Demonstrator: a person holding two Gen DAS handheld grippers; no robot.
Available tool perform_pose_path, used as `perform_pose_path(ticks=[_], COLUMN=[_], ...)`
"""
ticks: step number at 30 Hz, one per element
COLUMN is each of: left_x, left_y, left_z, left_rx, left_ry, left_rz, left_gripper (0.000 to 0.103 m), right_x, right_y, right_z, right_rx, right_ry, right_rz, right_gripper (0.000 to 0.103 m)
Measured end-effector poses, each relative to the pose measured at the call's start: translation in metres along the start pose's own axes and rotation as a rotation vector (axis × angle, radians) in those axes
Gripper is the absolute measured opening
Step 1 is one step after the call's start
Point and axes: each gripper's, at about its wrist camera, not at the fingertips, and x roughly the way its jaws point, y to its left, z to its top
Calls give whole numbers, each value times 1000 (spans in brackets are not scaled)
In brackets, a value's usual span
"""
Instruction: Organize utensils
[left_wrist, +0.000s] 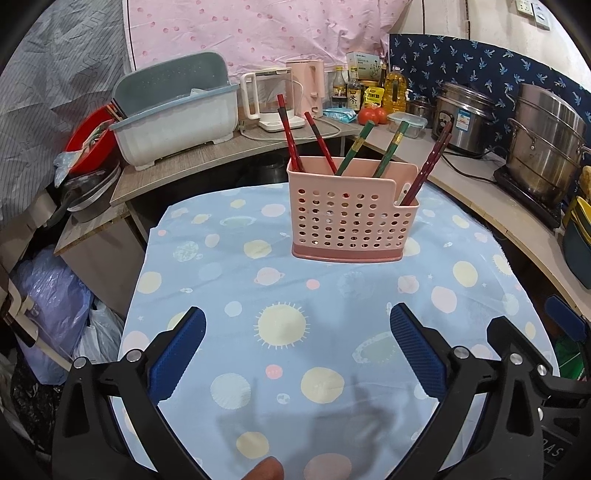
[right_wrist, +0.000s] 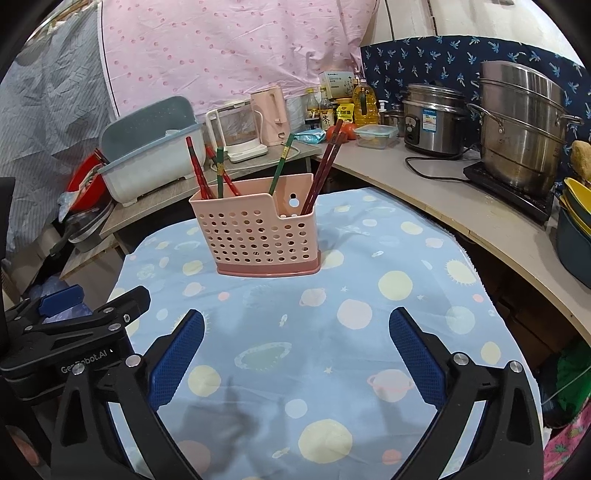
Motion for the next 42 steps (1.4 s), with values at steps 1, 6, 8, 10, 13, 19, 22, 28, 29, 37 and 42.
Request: perform_pose_path(ticks=[1,6,8,10,13,19,22,28,29,37,42], left_x=[0,0,0,0,0,-1,-1,-1,-1,-1,0], left_y=[0,1,1,1,2,2,2,3,3,2,5], left_z=[0,-2,-3,-4,-4,-4,-4,-3,-4,-4,-4], left_rx=[1,-1,0,3,2,5,6,7,6,9,7], left_ry=[-2,4,3,3,3,-5,-9,-7,-7,-7,-5], left_rz=[5,12,20,25,29,36,39,46,47,55,57], left_gripper=[96,96,96,96,96,96,96,96,96,96,96], right_x=[0,2,2,3,4,4,4,6,5,5,9], right_y=[0,2,2,3,3,4,4,4,4,5,6], right_z=[0,-2,-3,-4,-6,-6,-6,-8,-8,-8,-10], right_rx=[-3,-8,-9,-9,-9,-11,-9,-11,-10,-11,-11], right_ry=[0,10,15,18,23,23,22,27,26,29,33], right_rz=[-1,-5,-4,-5,-3,-4,-3,-2,-2,-3,-1], right_gripper=[97,97,97,97,97,97,97,97,97,97,97])
